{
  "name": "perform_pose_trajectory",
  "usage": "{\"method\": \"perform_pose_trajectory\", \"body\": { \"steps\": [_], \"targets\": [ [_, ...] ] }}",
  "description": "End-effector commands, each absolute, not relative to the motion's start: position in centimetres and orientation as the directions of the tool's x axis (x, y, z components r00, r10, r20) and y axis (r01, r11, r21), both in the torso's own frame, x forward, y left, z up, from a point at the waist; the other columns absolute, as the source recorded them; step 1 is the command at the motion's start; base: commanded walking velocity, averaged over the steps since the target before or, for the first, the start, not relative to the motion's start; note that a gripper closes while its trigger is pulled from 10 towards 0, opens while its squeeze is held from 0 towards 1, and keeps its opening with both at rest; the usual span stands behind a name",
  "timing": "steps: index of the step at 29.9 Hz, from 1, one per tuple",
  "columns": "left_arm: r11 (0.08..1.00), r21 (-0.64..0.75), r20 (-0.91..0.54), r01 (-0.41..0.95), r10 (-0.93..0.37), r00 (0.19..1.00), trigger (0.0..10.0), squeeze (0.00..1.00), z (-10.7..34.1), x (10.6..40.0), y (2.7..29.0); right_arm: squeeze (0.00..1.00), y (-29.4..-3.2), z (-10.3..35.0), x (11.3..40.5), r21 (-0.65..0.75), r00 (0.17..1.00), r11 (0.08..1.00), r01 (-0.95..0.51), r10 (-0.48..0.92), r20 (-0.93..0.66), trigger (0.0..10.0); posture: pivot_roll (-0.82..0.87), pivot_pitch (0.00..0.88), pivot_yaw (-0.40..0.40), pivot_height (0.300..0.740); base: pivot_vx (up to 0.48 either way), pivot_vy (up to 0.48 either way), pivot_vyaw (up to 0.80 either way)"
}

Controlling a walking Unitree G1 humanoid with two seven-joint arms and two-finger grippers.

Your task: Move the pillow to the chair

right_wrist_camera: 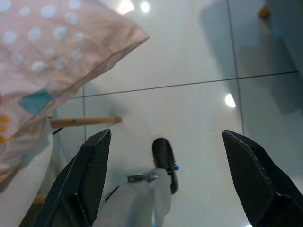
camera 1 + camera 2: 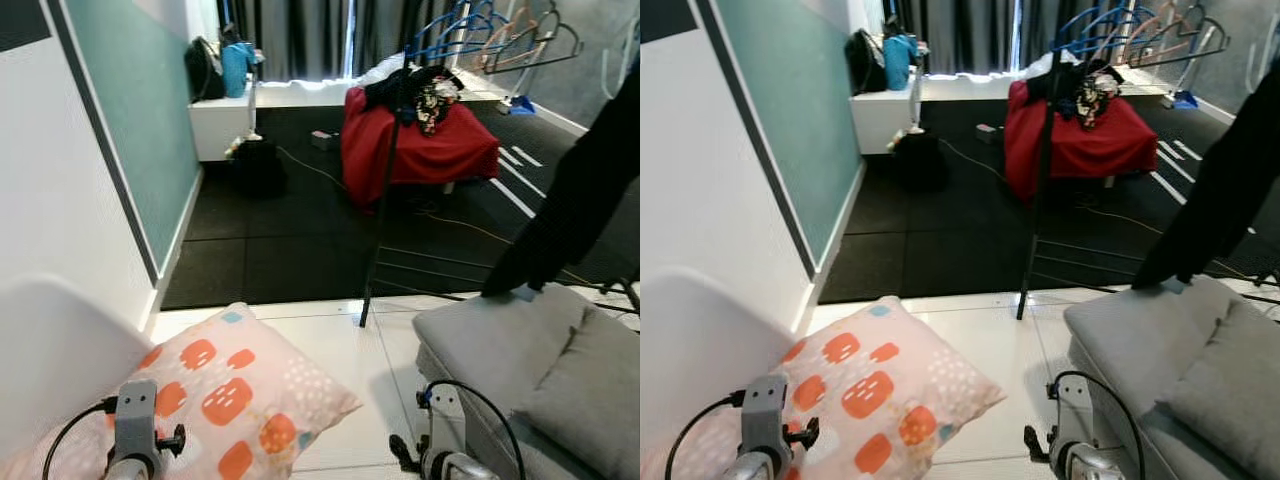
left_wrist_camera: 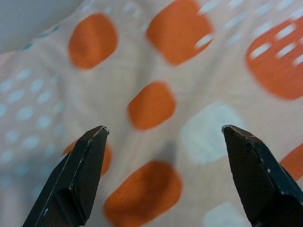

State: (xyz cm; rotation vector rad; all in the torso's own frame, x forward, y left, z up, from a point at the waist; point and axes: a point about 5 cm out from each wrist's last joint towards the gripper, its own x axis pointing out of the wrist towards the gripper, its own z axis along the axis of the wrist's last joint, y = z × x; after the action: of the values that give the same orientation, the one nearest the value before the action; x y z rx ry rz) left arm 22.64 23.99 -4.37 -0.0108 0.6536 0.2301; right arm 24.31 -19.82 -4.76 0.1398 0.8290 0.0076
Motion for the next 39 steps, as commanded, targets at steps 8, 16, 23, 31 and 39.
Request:
{"method": "perform_pose_trajectory", "body": {
  "steps": [8,16,23,31,39],
  "targets": [
    [0.979,0.075,-0.594,-0.19,0.198,0.78,10.0,0.0,-4.35,22.49,23.98,0.0,-20.08,-4.76,24.16,0.142,0.696,0.986,0.082,0.046,-0.716,10.0,-0.16,0.075,0.018,0.715,0.0,-0.48,0.0],
    [0.98,0.073,-0.592,-0.185,0.192,0.783,10.0,0.0,-4.28,22.65,23.87,0.0,-20.22,-4.64,24.3,0.133,0.695,0.989,0.07,0.047,-0.717,10.0,-0.16,0.089,0.015,0.715,0.0,-0.48,-0.24],
    [0.975,0.062,-0.588,-0.212,0.207,0.782,10.0,0.0,-4.2,22.79,23.88,0.0,-20.34,-4.54,24.42,0.134,0.698,0.989,0.071,0.046,-0.714,10.0,-0.15,0.09,0.01,0.715,0.0,-0.206,-0.71],
    [0.975,0.06,-0.583,-0.212,0.207,0.786,10.0,0.0,-4.1,22.89,23.92,0.0,-20.32,-4.52,24.45,0.137,0.695,0.988,0.069,0.051,-0.717,10.0,-0.15,0.087,0.008,0.715,0.0,0.0,-0.37],
    [0.976,0.068,-0.584,-0.206,0.206,0.786,10.0,0.0,-4.12,22.8,24.03,0.0,-20.29,-4.57,24.41,0.128,0.687,0.99,0.053,0.057,-0.724,10.0,-0.15,0.092,0.008,0.715,0.0,0.0,-0.76]
  ]
}}
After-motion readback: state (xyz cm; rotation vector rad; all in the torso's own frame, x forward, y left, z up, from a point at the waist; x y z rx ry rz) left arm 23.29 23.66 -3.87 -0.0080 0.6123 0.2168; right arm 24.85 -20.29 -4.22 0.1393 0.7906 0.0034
